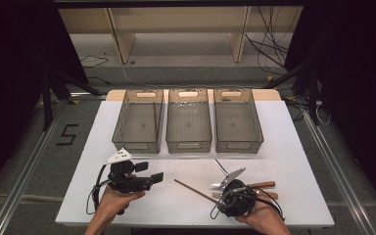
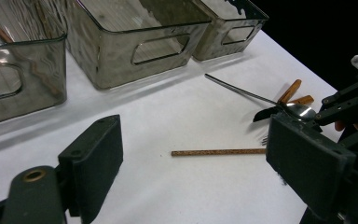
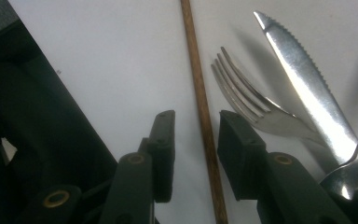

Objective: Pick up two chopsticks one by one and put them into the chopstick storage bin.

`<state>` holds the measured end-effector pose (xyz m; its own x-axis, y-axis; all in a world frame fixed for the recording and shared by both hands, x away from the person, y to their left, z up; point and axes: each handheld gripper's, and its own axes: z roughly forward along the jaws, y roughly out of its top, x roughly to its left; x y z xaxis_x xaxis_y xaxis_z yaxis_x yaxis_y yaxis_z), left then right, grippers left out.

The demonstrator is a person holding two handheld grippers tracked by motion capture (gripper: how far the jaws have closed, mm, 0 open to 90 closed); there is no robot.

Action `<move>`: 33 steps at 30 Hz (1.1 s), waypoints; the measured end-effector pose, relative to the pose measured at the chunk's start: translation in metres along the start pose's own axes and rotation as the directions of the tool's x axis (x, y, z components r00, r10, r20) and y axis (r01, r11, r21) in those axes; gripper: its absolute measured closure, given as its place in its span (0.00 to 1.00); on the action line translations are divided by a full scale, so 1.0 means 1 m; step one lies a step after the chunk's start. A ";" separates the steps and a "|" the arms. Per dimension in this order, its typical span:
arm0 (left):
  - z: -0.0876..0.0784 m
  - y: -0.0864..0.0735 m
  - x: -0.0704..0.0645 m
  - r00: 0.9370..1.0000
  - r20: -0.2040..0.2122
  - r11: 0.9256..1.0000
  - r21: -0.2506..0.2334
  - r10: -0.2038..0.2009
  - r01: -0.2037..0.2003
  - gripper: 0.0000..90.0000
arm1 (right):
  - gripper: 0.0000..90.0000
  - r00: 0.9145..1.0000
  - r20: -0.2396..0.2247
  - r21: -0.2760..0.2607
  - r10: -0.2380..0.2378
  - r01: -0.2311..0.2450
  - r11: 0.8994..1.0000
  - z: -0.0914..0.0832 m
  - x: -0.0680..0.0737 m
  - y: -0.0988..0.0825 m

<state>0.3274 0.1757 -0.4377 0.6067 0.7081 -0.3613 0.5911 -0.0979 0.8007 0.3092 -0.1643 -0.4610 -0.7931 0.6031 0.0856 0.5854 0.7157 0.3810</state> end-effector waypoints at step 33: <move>0.005 -0.004 -0.009 0.999 0.003 0.999 0.013 -0.032 0.032 0.20 | 0.95 0.996 0.058 -0.085 -0.071 0.076 0.993 -0.011 0.009 0.011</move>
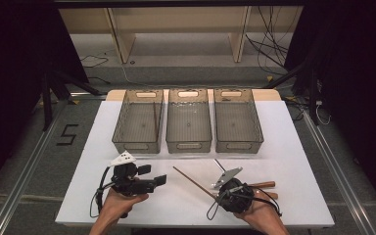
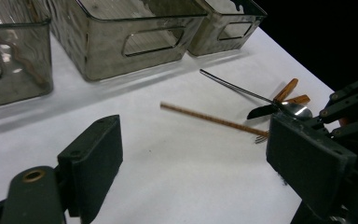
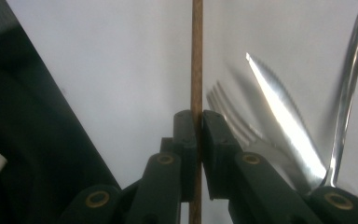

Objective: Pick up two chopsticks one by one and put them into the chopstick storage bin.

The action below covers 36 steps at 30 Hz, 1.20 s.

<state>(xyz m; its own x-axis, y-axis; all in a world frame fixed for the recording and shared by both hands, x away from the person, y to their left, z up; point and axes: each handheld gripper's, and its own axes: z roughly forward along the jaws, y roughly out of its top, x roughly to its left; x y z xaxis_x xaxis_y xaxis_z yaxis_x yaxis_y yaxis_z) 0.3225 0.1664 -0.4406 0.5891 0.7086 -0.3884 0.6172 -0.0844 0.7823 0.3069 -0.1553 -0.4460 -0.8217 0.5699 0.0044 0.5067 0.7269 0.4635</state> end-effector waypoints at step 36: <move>0.051 -0.016 -0.034 0.932 0.271 0.971 0.050 -0.240 0.236 0.64 | 0.95 0.999 -0.022 -0.363 0.033 -0.039 0.931 0.005 0.037 0.016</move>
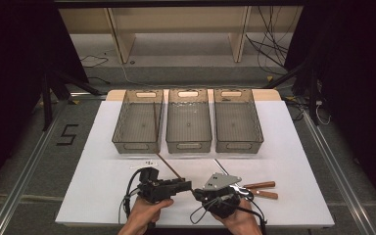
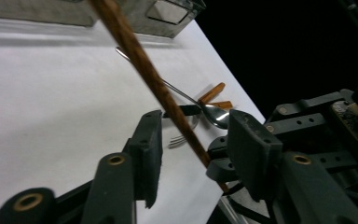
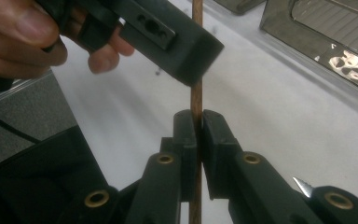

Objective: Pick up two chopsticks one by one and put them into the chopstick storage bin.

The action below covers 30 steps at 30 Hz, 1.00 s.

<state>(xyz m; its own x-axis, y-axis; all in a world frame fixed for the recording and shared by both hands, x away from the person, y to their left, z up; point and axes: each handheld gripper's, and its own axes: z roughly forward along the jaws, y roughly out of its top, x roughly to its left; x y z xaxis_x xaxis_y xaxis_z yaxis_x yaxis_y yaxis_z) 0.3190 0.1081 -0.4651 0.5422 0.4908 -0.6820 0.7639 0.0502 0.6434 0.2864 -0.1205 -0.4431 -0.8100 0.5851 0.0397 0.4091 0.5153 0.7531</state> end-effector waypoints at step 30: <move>-0.040 0.032 0.015 0.999 0.049 1.000 -0.003 -0.008 0.008 0.94 | 0.51 0.999 -0.046 -0.024 0.016 -0.017 1.000 -0.021 -0.013 -0.008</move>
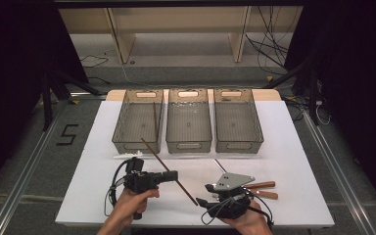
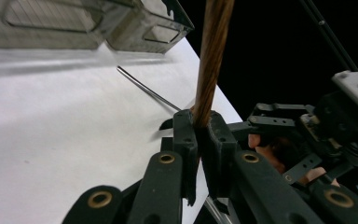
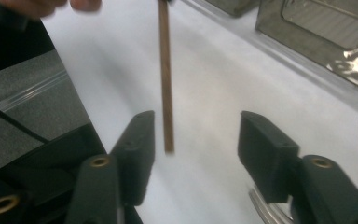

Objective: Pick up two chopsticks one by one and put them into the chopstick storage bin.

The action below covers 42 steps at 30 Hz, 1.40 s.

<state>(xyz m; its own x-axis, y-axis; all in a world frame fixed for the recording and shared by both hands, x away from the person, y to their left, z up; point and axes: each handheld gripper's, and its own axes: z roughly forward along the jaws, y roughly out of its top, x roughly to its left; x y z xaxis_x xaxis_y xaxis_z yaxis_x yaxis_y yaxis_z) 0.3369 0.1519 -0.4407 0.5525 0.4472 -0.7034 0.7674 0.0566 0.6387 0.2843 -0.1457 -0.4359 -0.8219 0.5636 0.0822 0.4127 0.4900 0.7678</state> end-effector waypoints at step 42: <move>-0.064 0.155 0.038 0.965 -0.261 1.000 0.001 0.020 -0.020 0.94 | 0.25 0.996 0.034 -0.052 0.079 -0.077 0.996 -0.023 -0.023 -0.029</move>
<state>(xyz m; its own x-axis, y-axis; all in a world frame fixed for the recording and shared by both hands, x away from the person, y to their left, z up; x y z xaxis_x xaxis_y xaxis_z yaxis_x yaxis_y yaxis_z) 0.4561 0.2350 -0.3490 0.4639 0.6654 -0.5849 0.7563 0.0464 0.6525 0.2825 -0.1876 -0.4453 -0.7728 0.6231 0.1208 0.4540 0.4097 0.7912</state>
